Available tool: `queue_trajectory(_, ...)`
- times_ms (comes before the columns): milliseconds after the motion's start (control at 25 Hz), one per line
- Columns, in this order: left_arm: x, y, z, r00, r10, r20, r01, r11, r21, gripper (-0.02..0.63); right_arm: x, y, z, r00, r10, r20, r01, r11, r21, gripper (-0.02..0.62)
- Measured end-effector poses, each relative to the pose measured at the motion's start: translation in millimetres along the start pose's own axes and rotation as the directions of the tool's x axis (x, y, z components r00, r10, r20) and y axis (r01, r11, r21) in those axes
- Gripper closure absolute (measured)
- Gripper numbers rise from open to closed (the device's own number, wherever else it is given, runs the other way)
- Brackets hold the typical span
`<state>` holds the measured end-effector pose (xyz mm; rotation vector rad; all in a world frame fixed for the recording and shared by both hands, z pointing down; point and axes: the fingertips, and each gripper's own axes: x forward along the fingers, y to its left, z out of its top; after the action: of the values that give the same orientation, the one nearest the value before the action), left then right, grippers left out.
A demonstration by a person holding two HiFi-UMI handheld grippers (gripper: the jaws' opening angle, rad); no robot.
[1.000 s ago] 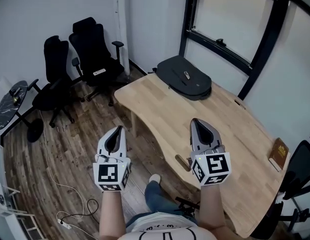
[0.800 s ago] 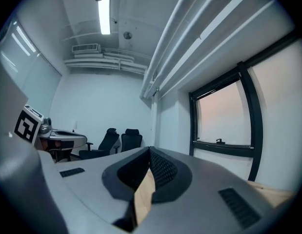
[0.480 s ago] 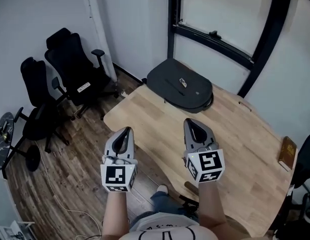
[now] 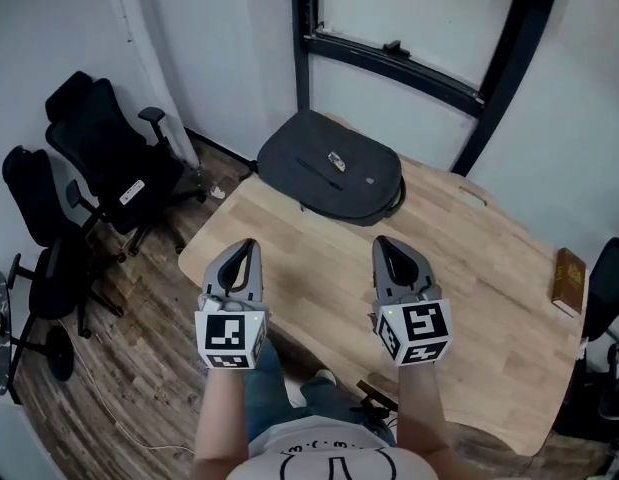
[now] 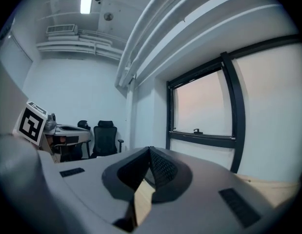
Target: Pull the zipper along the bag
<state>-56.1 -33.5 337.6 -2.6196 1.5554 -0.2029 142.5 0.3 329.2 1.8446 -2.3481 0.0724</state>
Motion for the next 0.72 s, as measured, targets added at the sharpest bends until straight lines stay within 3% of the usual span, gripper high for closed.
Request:
queue_trajectory(320,92.6,21.5,-16.0,0.979,-0.204,0.001,0.204,0.979,-0.007,0.588,34.5,-35.3,-19.9,0.97,-0.239,-0.052,0.241,0.97,0.04,0.544)
queue_trajectory(480,133.9,45.7,-29.3,0.946,-0.323,-0.017,0.323,0.946,0.033,0.588,72.8,-28.8,-27.2,0.937,-0.339,-0.081,0.344,0.936,0.07,0.544)
queue_trajectory(720,188.2,92.6,-61.4,0.886,-0.449,-0.115,0.46,0.882,0.103,0.586,133.4,0.7,-33.2,0.908,-0.403,-0.117,0.412,0.908,0.074,0.544)
